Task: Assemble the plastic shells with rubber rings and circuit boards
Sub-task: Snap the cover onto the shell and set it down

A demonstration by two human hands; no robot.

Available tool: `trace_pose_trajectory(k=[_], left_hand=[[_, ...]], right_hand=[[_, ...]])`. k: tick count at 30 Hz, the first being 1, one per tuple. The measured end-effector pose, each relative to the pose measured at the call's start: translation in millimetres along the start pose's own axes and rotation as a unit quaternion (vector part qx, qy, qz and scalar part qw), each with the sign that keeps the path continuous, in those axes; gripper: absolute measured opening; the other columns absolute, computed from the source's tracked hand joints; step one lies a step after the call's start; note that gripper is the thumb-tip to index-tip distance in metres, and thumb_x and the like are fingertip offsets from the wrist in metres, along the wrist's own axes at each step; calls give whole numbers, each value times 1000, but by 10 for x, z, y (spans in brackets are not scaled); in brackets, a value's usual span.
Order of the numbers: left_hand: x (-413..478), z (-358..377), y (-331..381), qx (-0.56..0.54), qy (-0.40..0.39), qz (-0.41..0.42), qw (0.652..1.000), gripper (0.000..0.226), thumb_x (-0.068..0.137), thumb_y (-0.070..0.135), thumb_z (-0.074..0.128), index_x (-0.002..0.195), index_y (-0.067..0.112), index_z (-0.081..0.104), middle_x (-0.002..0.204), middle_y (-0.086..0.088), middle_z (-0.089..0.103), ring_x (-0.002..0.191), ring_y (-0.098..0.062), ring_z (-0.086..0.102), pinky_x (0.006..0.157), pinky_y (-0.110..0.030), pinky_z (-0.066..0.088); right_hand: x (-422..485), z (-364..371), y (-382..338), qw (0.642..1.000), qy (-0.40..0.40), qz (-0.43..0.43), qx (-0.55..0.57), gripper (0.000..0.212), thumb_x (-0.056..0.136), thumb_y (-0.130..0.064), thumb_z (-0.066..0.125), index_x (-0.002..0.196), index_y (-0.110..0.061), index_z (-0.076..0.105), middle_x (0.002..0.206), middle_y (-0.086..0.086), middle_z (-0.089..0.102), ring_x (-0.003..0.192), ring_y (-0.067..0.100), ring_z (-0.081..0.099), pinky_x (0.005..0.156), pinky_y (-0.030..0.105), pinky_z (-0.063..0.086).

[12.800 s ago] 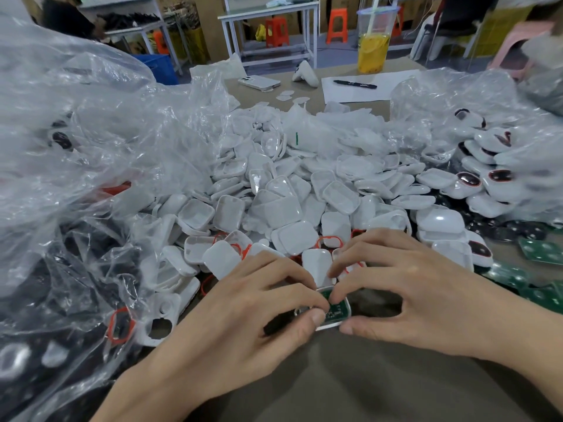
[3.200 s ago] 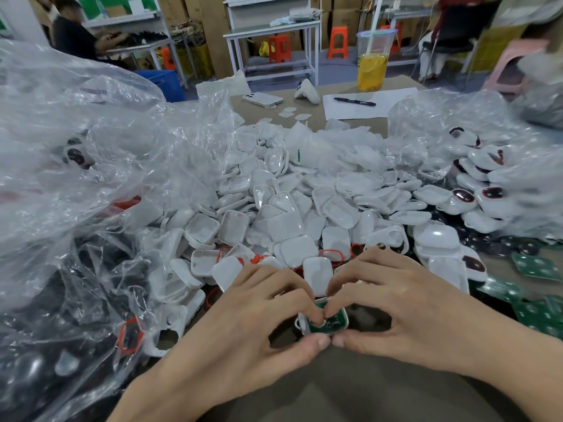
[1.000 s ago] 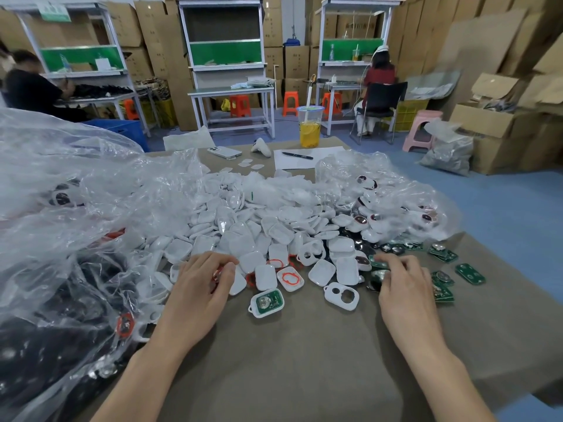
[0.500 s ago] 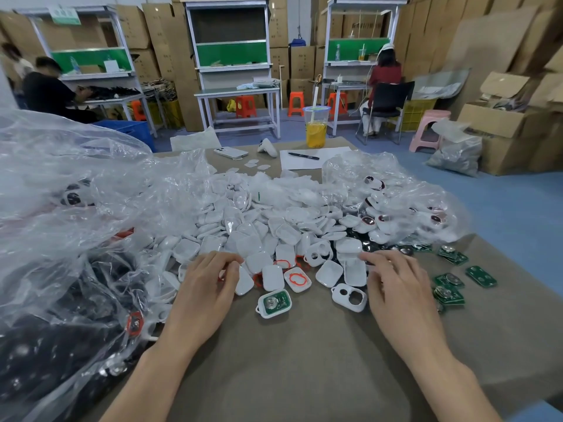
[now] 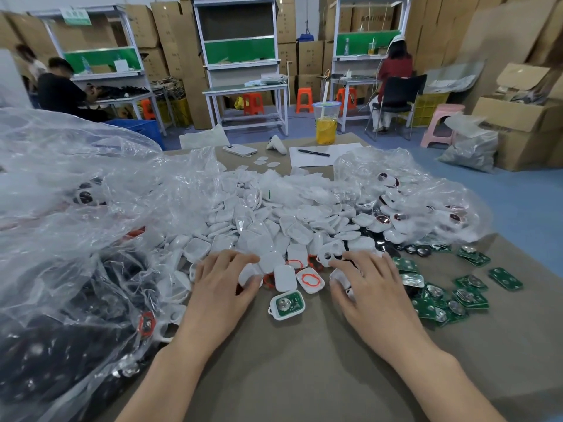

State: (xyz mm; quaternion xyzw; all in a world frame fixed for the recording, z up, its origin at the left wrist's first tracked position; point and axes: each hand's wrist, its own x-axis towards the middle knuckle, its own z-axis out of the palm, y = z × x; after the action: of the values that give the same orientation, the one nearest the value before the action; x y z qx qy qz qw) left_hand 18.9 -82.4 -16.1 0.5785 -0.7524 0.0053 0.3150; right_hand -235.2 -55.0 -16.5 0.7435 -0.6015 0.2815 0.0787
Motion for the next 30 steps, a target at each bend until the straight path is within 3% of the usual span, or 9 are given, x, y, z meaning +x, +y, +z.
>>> trace_pose_trajectory(k=[4,7,10,15,18,25,27,30], left_hand=[[2,-32,-13,-58,9,6,998,27,94,25,67,118,36,64,116,20,50,104,0,38,94,-22,30],[6,-69,15,-164,49,-16,985,34,95,11,65,111,42,65,111,24,53,101,10,50,83,-4,36],[99,-122,56,-286,96,-86,949,36,94,14,68,104,49,66,103,20,63,93,2,61,77,-5,42],[450,-107,207,-479,101,-127,863,24,88,24,77,103,42,71,92,14,69,80,-3,62,73,-14,51],[547,-1,288,-564,85,-143,809,20,83,28,77,101,35,73,91,11,67,82,-6,63,75,-18,53],[533,51,216,-528,46,-162,832,16,86,39,70,100,34,74,90,3,74,82,-10,69,72,-15,53],[556,67,220,-554,27,-178,813,16,85,37,71,99,30,75,85,-1,72,78,-13,67,74,-21,54],[578,65,239,-652,-20,-201,731,13,89,23,72,100,19,77,85,-7,69,70,-15,61,74,-28,56]], right_hand=[[130,-27,-39,996,51,-33,73,27,94,-21,64,119,-16,69,121,1,64,117,22,53,108,51,41],[362,-64,-102,980,28,-22,195,24,100,-21,57,123,-23,64,122,-9,61,118,11,47,107,22,33],[617,-55,-229,941,-6,13,339,23,102,-27,53,120,-37,63,115,-22,62,111,-1,52,92,5,34],[942,138,-442,837,-129,35,530,20,94,-36,66,112,-45,67,101,-17,70,85,4,68,71,14,51],[996,262,-452,819,-129,39,558,24,92,-22,71,102,-44,72,85,-14,72,71,5,69,63,14,52],[1034,268,-295,746,-120,116,644,26,81,-26,77,106,-32,78,101,6,76,78,18,72,74,24,58],[1047,263,-298,720,-134,129,668,30,77,-29,76,106,-30,78,102,9,76,81,20,73,75,29,61],[1042,276,-295,689,-158,117,698,29,81,-26,73,109,-29,78,101,8,76,85,21,74,78,32,62]])
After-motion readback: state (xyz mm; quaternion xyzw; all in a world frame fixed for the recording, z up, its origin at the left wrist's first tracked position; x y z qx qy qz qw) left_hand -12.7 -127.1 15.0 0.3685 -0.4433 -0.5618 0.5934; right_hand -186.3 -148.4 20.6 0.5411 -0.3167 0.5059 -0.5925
